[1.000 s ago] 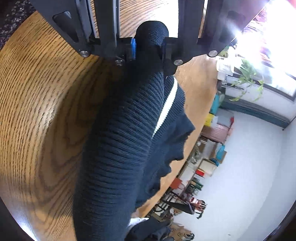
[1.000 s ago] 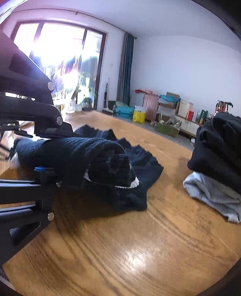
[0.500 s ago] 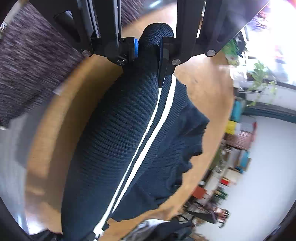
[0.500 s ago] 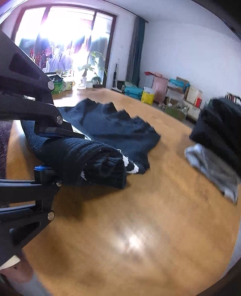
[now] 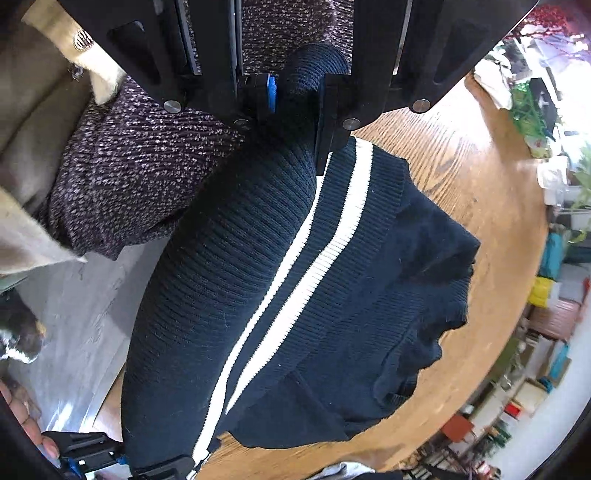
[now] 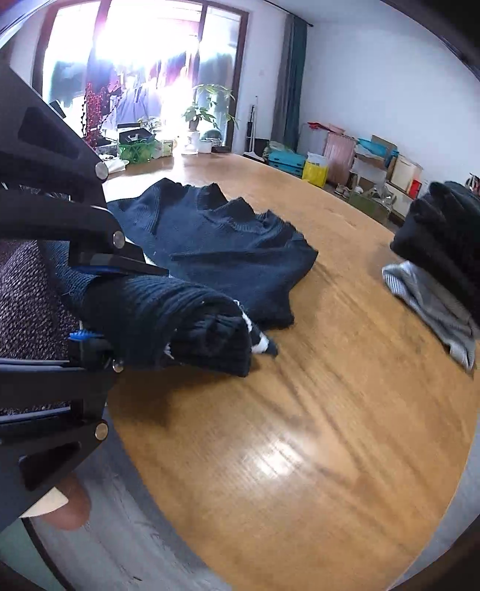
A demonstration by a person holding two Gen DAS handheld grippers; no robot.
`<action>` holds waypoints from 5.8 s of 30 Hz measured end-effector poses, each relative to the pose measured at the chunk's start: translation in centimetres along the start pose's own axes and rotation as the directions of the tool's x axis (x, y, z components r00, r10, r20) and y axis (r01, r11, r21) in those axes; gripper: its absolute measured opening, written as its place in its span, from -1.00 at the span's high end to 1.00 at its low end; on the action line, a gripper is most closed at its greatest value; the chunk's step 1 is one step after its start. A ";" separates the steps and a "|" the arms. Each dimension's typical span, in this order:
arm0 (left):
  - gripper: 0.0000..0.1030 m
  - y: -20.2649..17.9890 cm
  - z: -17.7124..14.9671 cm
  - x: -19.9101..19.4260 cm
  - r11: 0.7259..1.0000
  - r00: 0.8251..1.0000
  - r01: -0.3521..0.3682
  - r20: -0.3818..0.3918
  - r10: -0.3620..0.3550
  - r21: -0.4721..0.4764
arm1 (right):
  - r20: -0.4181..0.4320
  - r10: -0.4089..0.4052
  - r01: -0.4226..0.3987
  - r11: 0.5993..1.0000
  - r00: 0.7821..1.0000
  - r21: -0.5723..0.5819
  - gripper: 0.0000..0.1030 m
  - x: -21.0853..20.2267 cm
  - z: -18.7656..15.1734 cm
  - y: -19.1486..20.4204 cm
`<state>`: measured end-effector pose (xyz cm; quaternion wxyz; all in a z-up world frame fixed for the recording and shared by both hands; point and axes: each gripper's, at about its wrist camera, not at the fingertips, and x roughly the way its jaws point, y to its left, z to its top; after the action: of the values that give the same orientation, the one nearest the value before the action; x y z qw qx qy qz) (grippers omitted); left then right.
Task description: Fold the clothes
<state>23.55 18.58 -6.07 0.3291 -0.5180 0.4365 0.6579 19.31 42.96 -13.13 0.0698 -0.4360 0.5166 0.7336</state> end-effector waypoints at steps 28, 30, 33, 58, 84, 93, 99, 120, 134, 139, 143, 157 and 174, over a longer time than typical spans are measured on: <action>0.70 7.0 -2.3 -1.9 0.805 0.875 0.480 0.129 -0.466 -0.348 | -0.038 0.044 -0.045 0.999 0.998 -0.024 0.54 0.7 3.0 4.9; 0.70 8.3 -2.4 -1.4 0.786 0.867 0.493 0.141 -0.478 -0.372 | -0.050 0.037 -0.040 0.997 0.998 -0.059 0.53 2.1 4.0 6.9; 0.70 10.7 -2.1 -0.5 0.758 0.856 0.509 0.152 -0.494 -0.408 | -0.075 0.018 -0.024 0.997 0.997 -0.076 0.52 4.6 5.3 8.6; 0.70 21.5 4.7 7.7 0.707 0.872 0.436 0.068 -0.484 -0.557 | -0.100 -0.075 0.077 0.997 0.992 0.018 0.48 14.4 12.2 10.5; 0.97 12.5 1.4 -0.5 0.576 0.819 0.250 0.487 0.304 -0.779 | 0.161 0.030 0.087 0.732 0.987 -0.675 0.58 7.8 4.3 15.1; 0.98 13.2 4.2 5.0 0.475 0.861 0.114 0.325 0.390 -0.873 | 0.125 -0.007 0.100 0.647 0.992 -0.756 0.57 14.9 1.9 17.2; 0.98 15.4 1.5 8.6 0.422 0.882 0.151 0.315 0.351 -0.894 | 0.113 -0.075 0.129 0.777 0.991 -0.616 0.66 16.8 7.1 13.6; 0.98 10.2 -0.7 7.4 0.468 0.884 0.184 0.354 0.306 -0.864 | 0.167 -0.128 0.209 0.681 0.978 -0.702 0.48 10.3 -1.2 8.2; 0.88 6.3 -1.5 0.9 0.499 0.886 0.153 0.342 0.313 -0.853 | 0.218 0.033 0.164 0.550 0.975 -0.819 0.17 5.5 -8.0 12.4; -0.49 5.8 -3.4 -0.5 0.448 0.887 0.167 0.332 0.321 -0.878 | 0.271 -0.022 0.232 0.584 0.962 -0.778 -0.71 5.2 -8.1 12.0; -0.53 5.1 -4.5 -1.6 0.423 0.883 0.197 0.347 0.315 -0.885 | 0.261 -0.059 0.232 0.675 0.963 -0.701 -0.69 4.2 -5.6 9.9; -0.53 4.5 -3.8 2.1 0.399 0.942 0.231 0.306 0.135 -0.887 | 0.170 -0.122 0.205 0.722 0.978 -0.661 -0.72 5.3 -5.9 6.0; -0.51 5.9 -1.6 5.8 0.469 0.942 0.091 0.229 0.247 -0.879 | 0.203 -0.116 0.234 0.542 0.972 -0.807 -0.57 12.5 -6.7 10.0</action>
<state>17.52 14.68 -10.41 0.0522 -0.4761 -0.0005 0.8778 9.88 28.56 -15.64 -0.0371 -0.4201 0.0614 0.9046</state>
